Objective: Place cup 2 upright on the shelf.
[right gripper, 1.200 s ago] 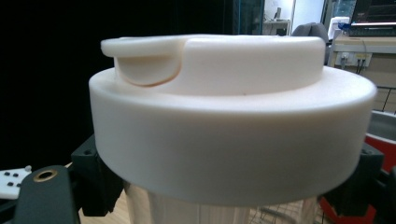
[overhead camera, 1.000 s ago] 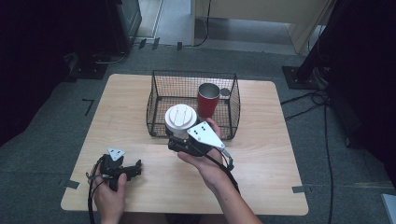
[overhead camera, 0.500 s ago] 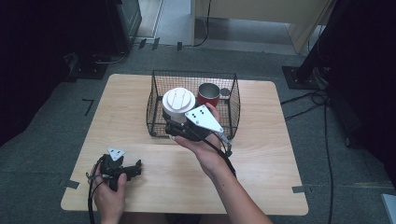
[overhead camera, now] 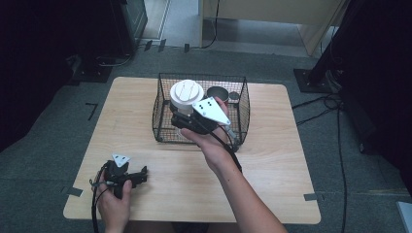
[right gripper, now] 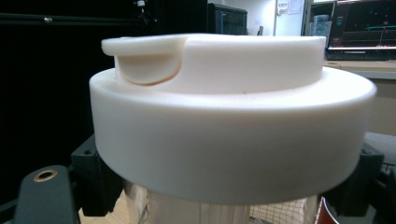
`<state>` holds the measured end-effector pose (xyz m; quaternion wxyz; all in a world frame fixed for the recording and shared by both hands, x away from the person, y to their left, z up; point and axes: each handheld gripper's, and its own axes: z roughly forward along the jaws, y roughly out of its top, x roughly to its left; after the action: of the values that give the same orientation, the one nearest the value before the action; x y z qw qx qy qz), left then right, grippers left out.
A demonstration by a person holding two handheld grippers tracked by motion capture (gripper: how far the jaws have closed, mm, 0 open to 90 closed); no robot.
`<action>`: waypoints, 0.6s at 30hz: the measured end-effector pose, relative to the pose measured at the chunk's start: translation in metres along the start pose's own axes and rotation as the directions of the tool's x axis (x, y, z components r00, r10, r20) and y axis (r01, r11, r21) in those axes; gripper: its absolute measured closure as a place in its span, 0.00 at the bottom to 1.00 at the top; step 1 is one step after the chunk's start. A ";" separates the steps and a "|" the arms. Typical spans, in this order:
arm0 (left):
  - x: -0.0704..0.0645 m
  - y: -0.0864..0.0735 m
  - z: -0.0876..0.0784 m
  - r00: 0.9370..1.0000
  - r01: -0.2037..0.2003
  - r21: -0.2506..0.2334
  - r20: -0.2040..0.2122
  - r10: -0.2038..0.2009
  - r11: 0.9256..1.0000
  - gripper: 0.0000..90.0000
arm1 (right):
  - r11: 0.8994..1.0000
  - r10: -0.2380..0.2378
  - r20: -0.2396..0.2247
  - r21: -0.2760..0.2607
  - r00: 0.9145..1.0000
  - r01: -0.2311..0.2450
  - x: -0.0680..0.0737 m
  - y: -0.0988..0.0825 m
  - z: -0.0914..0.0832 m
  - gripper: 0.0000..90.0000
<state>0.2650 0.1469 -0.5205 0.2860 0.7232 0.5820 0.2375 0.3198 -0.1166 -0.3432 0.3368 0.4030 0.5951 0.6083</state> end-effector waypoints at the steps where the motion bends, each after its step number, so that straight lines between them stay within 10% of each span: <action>1: 0.000 0.000 0.000 1.000 -0.002 0.001 0.000 0.002 1.000 0.00 | 1.000 -0.006 0.002 -0.003 1.000 0.006 -0.001 0.000 0.002 0.18; 18: 0.000 0.000 0.000 1.000 -0.002 0.001 -0.001 0.002 1.000 0.00 | 1.000 -0.013 0.032 -0.004 0.999 0.013 -0.006 -0.005 0.036 0.18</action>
<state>0.2653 0.1465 -0.5204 0.2849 0.7237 0.5818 0.2377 0.3545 -0.1055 -0.3504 0.3511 0.4082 0.5911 0.6007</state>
